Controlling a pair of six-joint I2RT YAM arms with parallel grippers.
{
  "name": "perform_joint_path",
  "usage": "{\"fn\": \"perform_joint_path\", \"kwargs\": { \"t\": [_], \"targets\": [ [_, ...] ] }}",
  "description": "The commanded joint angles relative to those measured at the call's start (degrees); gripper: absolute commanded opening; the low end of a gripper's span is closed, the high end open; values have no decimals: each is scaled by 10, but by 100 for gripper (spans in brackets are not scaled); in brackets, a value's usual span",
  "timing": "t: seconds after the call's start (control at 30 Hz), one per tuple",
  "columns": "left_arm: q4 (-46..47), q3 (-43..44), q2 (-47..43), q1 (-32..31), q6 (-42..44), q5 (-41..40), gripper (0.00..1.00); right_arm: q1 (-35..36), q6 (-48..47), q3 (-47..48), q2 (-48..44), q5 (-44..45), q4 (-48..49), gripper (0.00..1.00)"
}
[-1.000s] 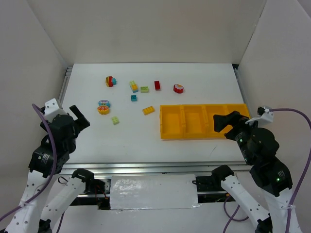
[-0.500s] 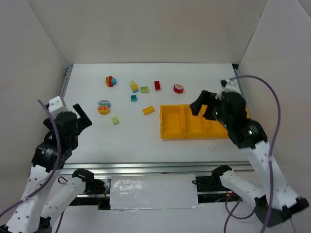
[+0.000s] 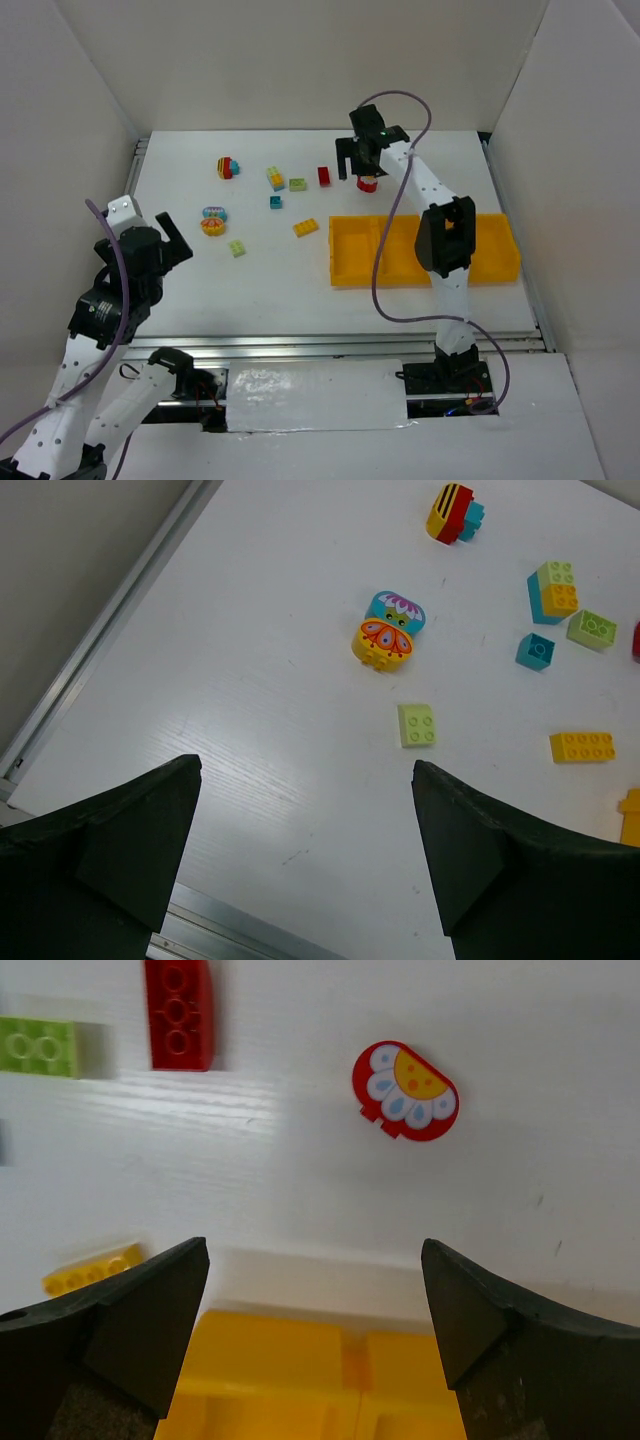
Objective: Sort the legos into containers by color
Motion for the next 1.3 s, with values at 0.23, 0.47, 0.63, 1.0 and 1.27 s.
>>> {"fn": "perform_joint_path", "kwargs": {
  "t": [0.23, 0.47, 0.63, 1.0, 1.27],
  "targets": [
    [48, -2, 16, 2, 33, 48, 100, -63, -151, 137, 118, -84, -8, 96],
    [54, -4, 18, 4, 41, 70, 99, -80, -246, 184, 188, -159, -52, 98],
    [58, -5, 27, 8, 46, 84, 100, -84, -269, 177, 198, -175, -36, 97],
    [61, -6, 40, 10, 53, 104, 99, -84, -310, 212, 248, -178, -43, 90],
    [64, -5, 56, 13, 57, 114, 99, -76, -327, 205, 254, -166, -5, 81]
  ]
}}
